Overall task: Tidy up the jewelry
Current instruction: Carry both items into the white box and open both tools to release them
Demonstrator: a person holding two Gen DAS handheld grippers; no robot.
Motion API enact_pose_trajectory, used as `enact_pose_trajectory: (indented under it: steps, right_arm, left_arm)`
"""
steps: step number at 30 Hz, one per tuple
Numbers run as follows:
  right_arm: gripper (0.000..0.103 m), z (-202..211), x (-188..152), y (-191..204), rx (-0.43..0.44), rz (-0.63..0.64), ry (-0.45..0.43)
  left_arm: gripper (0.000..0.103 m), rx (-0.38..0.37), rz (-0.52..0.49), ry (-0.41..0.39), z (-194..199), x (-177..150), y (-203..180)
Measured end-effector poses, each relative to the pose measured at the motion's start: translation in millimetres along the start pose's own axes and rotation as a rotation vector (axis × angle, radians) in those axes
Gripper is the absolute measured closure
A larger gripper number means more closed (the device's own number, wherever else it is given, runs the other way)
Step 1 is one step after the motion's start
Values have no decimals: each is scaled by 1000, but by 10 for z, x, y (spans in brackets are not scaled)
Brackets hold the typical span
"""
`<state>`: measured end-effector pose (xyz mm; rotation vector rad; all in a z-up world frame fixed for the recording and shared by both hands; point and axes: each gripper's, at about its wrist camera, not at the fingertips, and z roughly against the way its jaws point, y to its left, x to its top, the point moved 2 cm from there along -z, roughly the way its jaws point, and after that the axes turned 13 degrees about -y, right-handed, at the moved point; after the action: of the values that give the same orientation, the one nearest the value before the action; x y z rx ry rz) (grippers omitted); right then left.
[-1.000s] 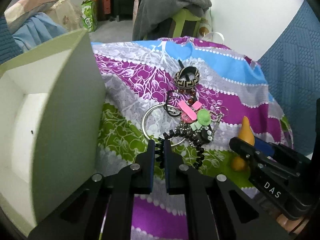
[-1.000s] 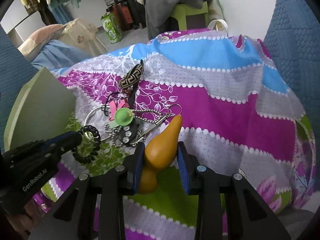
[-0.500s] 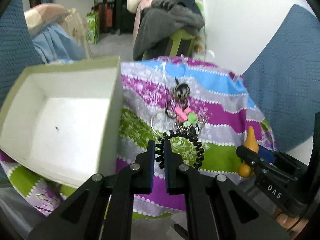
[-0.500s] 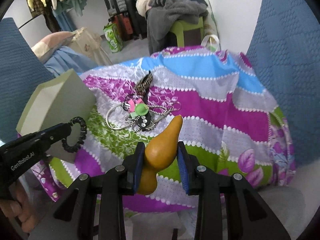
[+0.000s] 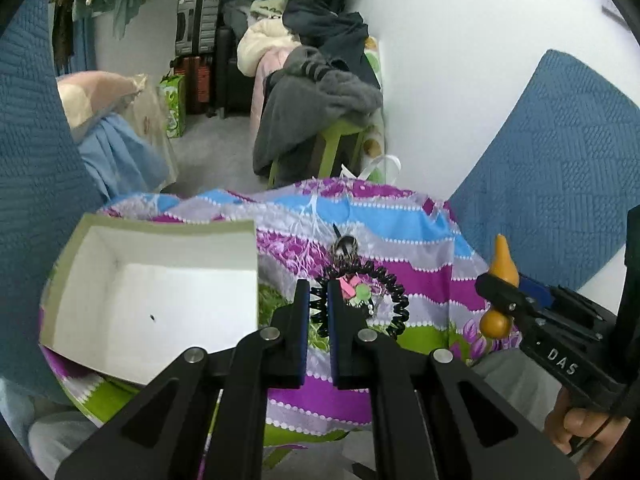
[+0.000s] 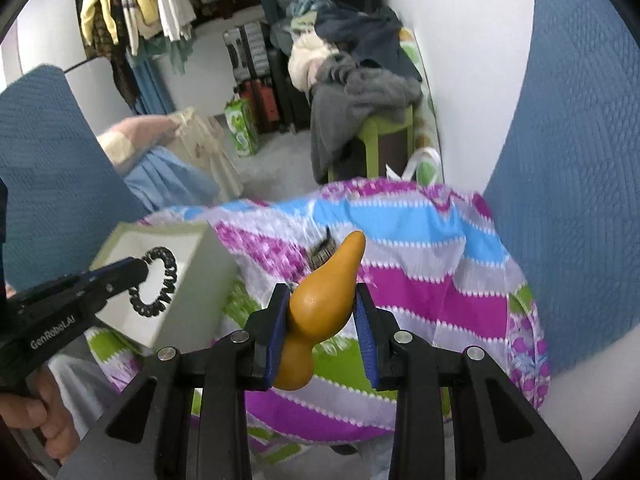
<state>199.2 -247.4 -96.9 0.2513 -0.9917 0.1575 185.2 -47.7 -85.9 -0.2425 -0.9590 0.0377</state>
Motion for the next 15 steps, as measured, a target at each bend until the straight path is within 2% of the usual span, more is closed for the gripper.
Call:
enact_pose_trajectory:
  steps: [8,15]
  right_arm:
    - [73,152,486,427,40,46,-97]
    - [73,91,688,903,101,66,-134]
  left_arm:
    - [95,5,-37,-77,337,452,213]
    - [95,33,-35,-133,565,718,622]
